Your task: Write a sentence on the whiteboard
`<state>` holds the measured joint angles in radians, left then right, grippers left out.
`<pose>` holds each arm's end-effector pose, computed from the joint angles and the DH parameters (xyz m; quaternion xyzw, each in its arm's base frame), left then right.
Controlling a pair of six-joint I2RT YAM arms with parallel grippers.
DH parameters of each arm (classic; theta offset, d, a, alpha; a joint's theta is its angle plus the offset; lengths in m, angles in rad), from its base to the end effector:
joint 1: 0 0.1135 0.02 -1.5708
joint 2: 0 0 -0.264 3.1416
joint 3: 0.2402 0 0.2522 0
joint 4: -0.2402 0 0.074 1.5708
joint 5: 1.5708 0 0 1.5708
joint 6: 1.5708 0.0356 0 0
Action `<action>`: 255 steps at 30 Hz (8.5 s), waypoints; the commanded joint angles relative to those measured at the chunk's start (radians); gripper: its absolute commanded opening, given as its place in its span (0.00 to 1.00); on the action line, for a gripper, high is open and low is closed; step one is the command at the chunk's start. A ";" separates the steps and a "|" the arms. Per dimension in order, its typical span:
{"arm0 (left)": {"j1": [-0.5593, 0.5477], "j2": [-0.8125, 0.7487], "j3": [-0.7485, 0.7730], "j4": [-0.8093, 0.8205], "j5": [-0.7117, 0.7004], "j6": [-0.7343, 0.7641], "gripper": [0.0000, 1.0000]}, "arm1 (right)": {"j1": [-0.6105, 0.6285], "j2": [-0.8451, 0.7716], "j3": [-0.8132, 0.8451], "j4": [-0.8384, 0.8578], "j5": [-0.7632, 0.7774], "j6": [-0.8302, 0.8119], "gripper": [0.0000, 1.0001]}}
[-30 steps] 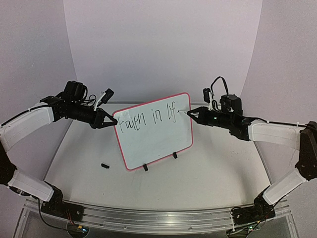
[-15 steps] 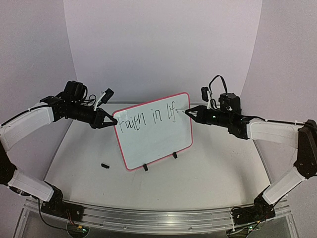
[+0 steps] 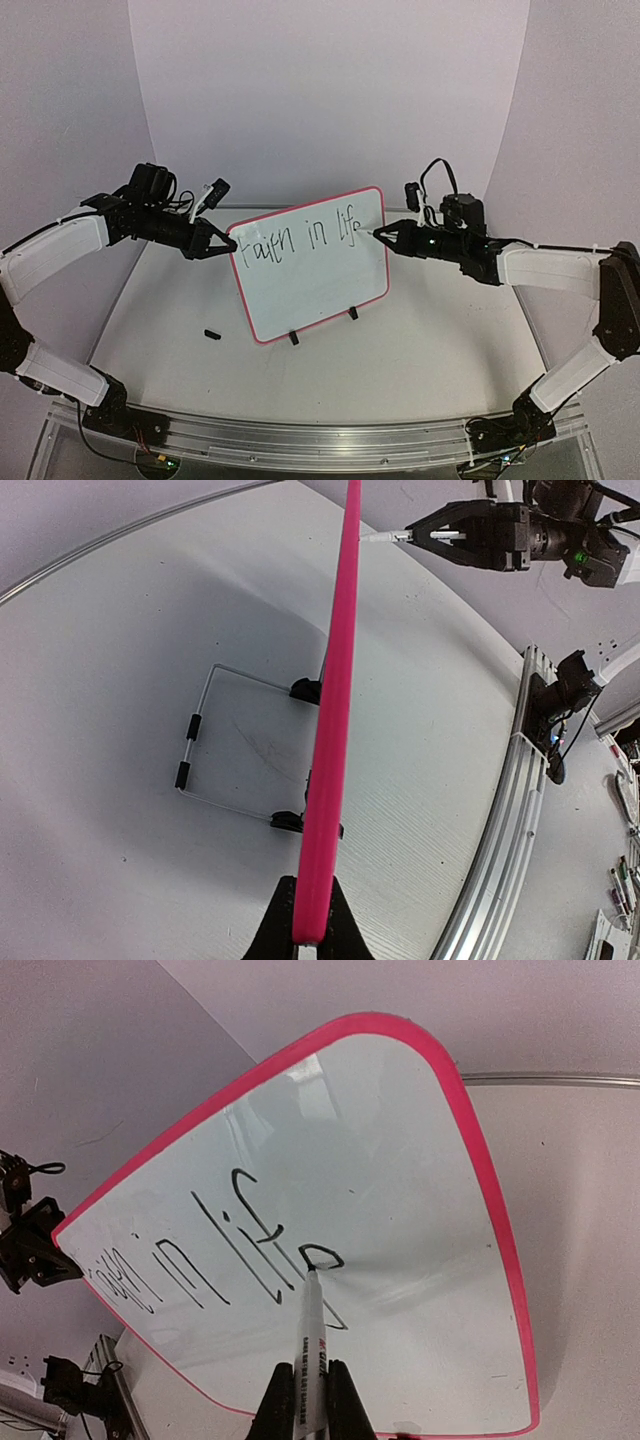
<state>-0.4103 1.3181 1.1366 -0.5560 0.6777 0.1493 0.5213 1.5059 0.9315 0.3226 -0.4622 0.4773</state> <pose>0.2488 -0.1326 0.3155 0.3675 0.7918 -0.3511 0.3389 0.2901 0.1849 0.2678 -0.1572 0.7660 0.4445 0.4369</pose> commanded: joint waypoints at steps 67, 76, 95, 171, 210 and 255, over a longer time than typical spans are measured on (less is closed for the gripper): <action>-0.001 0.021 -0.009 0.000 -0.047 0.030 0.00 | -0.012 -0.059 0.023 -0.020 0.049 -0.002 0.00; -0.001 0.020 -0.010 -0.001 -0.048 0.030 0.00 | -0.012 -0.157 -0.015 -0.024 0.092 0.000 0.00; -0.001 0.021 -0.011 -0.001 -0.051 0.030 0.00 | -0.041 -0.072 0.022 0.000 0.097 0.002 0.00; -0.001 0.032 -0.010 0.003 -0.042 0.027 0.00 | -0.053 -0.203 -0.071 0.089 -0.102 0.020 0.00; -0.002 0.020 -0.029 0.032 -0.051 -0.013 0.00 | 0.449 0.165 0.111 0.110 0.166 -0.042 0.00; -0.002 0.035 -0.026 0.031 -0.046 -0.013 0.00 | 0.493 0.348 0.220 0.000 0.221 -0.094 0.00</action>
<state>-0.4095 1.3300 1.1297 -0.5209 0.6814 0.1260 1.0134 1.8572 1.1701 0.3388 -0.2822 0.3935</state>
